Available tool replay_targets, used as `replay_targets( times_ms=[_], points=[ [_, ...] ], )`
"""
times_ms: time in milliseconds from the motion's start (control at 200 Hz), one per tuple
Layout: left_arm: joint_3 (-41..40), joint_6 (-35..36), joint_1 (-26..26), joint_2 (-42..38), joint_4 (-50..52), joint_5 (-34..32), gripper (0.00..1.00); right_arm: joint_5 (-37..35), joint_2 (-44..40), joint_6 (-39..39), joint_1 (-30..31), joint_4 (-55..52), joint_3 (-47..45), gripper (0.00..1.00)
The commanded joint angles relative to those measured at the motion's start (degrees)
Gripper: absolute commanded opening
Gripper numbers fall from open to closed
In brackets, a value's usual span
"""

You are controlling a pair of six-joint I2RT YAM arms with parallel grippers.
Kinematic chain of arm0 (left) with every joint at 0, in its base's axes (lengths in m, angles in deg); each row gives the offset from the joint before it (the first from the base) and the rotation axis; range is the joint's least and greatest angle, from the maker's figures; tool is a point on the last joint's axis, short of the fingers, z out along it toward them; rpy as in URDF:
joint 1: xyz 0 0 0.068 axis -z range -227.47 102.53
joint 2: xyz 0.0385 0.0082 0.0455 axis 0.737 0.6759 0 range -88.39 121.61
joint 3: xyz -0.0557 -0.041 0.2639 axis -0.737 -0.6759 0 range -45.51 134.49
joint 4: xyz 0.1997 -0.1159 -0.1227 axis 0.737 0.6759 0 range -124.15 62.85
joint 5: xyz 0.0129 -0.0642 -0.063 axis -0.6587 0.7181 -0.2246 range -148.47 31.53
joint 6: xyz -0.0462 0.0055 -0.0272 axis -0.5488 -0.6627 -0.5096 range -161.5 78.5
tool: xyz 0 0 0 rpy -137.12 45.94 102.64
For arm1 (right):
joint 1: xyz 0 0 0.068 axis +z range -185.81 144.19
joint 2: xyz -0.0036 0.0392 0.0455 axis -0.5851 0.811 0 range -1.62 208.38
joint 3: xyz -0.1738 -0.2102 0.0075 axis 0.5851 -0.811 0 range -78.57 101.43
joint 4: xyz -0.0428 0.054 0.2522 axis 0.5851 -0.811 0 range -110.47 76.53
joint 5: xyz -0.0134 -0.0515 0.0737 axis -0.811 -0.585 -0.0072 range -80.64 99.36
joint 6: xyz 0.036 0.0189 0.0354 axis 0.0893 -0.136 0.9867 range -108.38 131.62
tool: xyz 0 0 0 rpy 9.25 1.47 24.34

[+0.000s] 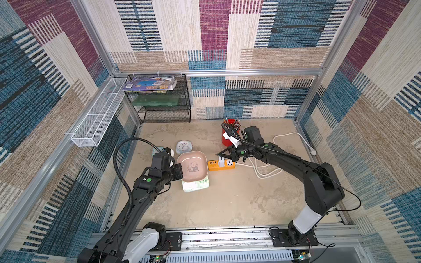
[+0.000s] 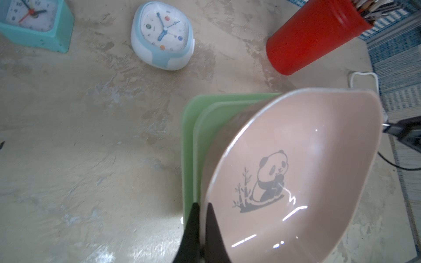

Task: Charge the electronic scale
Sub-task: Pick up the electronic scale at the center of the board, then insert the charging cable into the electronic scale.

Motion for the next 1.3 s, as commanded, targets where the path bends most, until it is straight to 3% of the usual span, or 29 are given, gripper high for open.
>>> replay_targets(
  times_ms=[0,200,546,886,1297],
  points=[
    [0.6,3.8,-0.1,-0.4,-9.7,5.2,0.00,1.2,-0.5,1.4,0.3,2.7,-0.4,0.00],
    [-0.1,7.5,-0.2,-3.3,-14.3,8.1,0.00,1.0,-0.2,2.6,0.8,5.1,-1.3,0.00],
    [-0.2,4.0,-3.3,-1.4,-17.0,11.7,0.00,-0.9,-3.2,3.8,1.9,10.2,-4.4,0.00],
    [4.8,0.1,-13.3,7.6,-16.8,30.4,0.00,-1.8,-6.1,8.9,2.3,18.1,-10.0,0.00],
    [13.1,2.2,-17.8,16.7,-9.3,38.7,0.00,-0.9,-4.8,17.4,2.6,24.4,-12.3,0.00]
  ],
)
